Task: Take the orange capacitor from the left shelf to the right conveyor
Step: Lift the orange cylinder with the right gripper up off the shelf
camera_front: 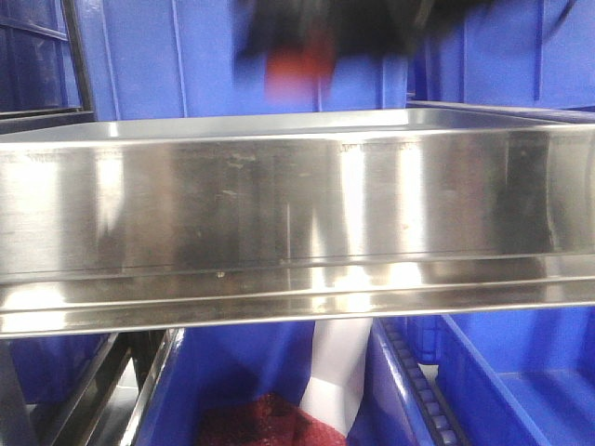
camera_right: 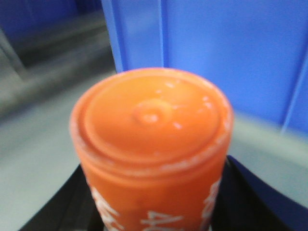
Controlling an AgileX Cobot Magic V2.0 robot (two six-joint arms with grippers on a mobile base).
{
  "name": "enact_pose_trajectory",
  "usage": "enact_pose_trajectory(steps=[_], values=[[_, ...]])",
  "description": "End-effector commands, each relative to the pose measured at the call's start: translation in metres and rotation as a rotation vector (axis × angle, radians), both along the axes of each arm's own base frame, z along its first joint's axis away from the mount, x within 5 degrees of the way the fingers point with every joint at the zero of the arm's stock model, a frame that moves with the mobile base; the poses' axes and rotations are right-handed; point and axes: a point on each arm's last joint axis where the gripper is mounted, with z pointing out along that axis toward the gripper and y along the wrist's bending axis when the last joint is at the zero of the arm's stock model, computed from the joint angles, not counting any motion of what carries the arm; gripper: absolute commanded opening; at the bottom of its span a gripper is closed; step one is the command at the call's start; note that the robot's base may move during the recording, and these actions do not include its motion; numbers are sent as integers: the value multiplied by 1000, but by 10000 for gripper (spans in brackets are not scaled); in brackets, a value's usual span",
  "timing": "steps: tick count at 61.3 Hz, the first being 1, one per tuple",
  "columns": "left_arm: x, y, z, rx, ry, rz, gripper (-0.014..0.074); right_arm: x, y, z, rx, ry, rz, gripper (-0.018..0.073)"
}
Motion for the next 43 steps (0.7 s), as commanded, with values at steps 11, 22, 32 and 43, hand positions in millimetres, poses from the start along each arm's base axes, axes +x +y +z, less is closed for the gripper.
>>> enact_pose_trajectory(steps=[11, 22, 32, 43], values=[[0, 0, 1, -10, -76, -7, -126, -58, -43, 76, 98, -250, 10, 55], [0, 0, 1, -10, -76, -7, -126, -108, -83, 88, 113, -326, -14, 55], [0, 0, 1, -10, -76, -7, -126, -149, -116, 78, 134, -358, -44, 55], [0, 0, 1, -10, -76, -7, -126, -185, -146, 60, 173, -399, -70, 55]])
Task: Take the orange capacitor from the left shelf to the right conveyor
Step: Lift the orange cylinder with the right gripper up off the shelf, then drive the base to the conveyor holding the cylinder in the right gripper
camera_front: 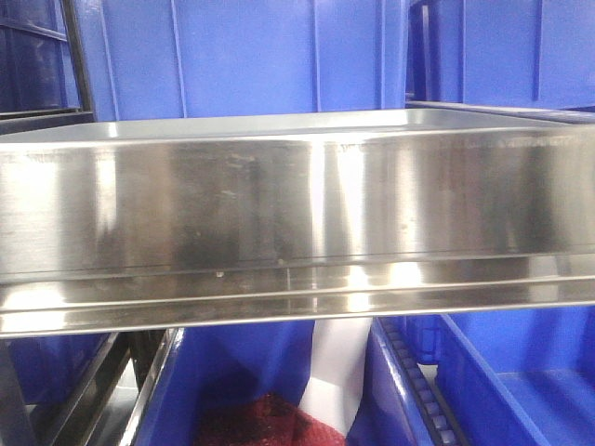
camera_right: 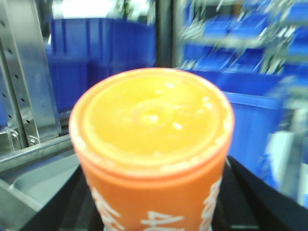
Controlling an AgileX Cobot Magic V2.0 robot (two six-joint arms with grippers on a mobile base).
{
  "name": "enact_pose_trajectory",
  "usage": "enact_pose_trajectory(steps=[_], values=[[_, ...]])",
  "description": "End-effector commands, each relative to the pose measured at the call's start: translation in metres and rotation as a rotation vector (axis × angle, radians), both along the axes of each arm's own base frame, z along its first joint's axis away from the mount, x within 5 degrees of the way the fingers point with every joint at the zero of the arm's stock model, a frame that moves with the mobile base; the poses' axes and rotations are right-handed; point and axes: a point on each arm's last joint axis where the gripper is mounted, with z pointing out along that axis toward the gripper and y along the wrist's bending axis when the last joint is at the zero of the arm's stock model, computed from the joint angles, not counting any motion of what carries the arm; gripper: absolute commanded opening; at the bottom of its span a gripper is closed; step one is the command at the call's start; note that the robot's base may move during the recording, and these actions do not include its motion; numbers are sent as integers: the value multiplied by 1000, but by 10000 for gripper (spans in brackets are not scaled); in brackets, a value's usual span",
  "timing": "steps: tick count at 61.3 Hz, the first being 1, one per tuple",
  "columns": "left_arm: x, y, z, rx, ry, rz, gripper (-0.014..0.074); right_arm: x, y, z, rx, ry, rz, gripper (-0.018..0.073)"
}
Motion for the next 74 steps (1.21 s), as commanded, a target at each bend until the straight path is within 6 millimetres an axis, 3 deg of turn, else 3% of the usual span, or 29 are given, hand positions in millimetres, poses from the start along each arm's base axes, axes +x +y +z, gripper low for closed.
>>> enact_pose_trajectory(steps=[1, 14, 30, 74], values=[[0, 0, 1, -10, -76, -7, -126, -21, -15, 7, 68, -115, 8, 55], [0, 0, 1, -10, -76, -7, -126, -50, -37, -18, 130, -194, 2, 55], [0, 0, 1, -10, -76, -7, -126, -58, -43, -44, 151, -209, 1, 55], [0, 0, 1, -10, -76, -7, -126, -57, -43, -46, 141, -194, -2, 55]])
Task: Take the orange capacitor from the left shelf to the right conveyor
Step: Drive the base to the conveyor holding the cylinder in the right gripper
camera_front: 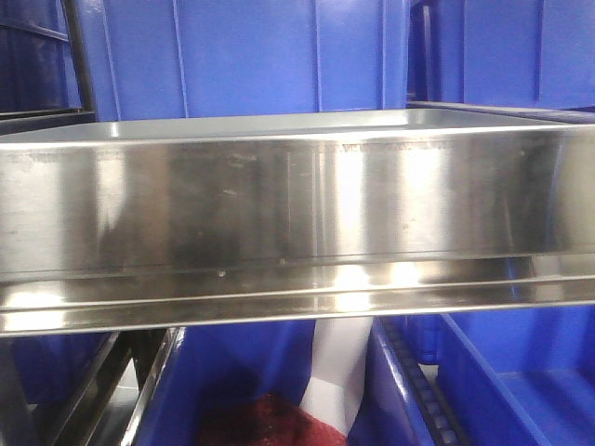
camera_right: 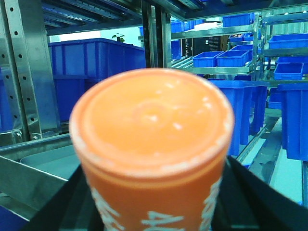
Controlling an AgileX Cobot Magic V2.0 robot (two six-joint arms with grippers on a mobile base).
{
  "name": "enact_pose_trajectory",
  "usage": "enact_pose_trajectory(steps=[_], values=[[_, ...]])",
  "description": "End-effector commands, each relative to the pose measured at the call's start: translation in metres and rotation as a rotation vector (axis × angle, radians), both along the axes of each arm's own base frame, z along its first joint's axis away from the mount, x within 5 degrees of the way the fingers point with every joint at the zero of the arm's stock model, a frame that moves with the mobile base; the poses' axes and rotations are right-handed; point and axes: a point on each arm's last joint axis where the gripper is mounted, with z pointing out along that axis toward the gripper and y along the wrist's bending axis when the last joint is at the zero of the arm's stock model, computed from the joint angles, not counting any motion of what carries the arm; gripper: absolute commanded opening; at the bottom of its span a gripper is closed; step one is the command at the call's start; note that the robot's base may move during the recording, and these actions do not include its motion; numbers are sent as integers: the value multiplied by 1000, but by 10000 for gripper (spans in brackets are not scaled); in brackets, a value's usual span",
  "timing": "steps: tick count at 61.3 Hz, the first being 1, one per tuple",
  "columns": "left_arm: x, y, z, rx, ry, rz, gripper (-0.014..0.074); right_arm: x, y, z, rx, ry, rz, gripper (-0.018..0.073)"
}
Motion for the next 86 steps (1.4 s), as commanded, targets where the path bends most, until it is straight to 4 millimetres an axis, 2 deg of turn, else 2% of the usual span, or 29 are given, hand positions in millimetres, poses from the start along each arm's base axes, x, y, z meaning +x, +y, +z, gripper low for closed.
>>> enact_pose_trajectory(steps=[1, 86], values=[[0, 0, 1, -10, -76, -7, -126, -8, -3, 16, 57, -106, 20, 55], [0, 0, 1, -10, -76, -7, -126, -7, -3, 16, 55, -102, 19, 55]])
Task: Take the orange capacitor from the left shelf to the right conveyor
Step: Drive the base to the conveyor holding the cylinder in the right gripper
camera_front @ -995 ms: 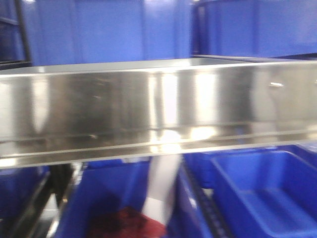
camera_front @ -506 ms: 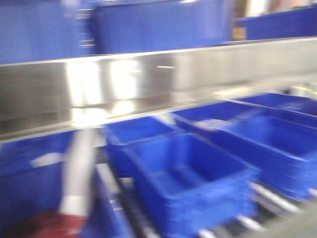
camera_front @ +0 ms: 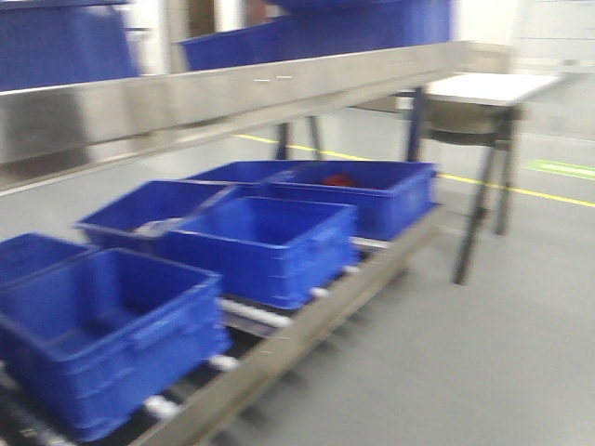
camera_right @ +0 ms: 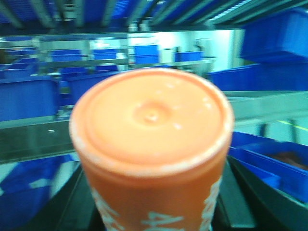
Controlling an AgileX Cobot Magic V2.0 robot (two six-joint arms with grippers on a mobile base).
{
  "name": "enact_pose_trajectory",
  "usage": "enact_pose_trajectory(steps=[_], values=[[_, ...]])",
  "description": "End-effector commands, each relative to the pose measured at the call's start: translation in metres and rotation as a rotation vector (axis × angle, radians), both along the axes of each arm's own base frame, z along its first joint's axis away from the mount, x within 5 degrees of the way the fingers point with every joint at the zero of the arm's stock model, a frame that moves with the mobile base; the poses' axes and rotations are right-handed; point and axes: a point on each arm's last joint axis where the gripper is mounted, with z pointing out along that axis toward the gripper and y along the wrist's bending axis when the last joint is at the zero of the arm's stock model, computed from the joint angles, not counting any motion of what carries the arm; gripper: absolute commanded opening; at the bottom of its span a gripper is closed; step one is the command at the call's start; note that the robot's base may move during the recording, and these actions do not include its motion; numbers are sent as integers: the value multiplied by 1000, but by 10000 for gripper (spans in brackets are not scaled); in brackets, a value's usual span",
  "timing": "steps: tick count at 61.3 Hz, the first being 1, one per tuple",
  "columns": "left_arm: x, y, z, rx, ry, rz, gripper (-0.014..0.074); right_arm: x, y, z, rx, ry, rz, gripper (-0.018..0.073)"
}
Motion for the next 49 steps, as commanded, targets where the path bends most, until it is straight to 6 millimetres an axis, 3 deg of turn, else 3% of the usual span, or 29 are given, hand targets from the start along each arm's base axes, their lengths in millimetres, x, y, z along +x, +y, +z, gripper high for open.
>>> enact_pose_trajectory(steps=[1, 49], values=[[0, 0, 1, -10, -76, -7, -126, -7, -3, 17, 58, -108, 22, 55], [0, 0, 1, -10, -76, -7, -126, -7, -3, 17, 58, -108, 22, 55]])
